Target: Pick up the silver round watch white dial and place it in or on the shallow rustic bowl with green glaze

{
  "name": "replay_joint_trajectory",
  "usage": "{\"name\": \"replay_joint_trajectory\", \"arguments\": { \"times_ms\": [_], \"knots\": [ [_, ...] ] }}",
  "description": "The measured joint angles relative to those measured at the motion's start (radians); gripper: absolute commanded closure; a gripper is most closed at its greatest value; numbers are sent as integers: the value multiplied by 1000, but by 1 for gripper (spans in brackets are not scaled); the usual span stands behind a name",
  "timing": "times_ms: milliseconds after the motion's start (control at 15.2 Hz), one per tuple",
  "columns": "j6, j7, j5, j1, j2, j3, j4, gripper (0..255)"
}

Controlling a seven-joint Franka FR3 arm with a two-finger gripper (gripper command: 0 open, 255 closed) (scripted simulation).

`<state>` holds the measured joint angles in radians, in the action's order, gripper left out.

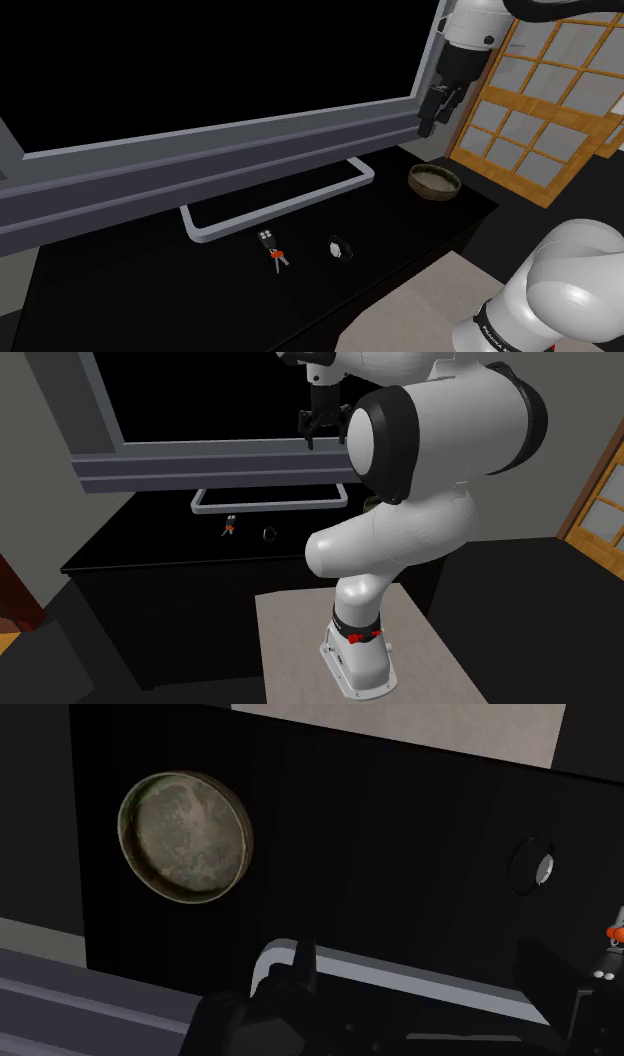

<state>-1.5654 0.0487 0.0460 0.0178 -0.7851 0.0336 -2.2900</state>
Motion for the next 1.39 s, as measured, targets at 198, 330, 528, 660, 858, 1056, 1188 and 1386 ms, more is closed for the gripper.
{"name": "replay_joint_trajectory", "arguments": {
  "times_ms": [198,330,528,660,858,1056,1188,1386],
  "knots": [
    [-27,-27,-19,-4,-3,15,-34,0],
    [-74,-60,-43,-9,2,32,-82,0],
    [-142,-110,-83,-17,28,59,-133,0],
    [-198,-147,-112,-26,37,81,-184,0],
    [-281,-210,-164,-46,64,126,-244,0],
    [-367,-264,-210,-61,119,165,-276,0],
    [-426,-298,-241,-72,158,191,-297,0],
    [-529,-349,-286,-89,240,235,-315,0]
  ]
}}
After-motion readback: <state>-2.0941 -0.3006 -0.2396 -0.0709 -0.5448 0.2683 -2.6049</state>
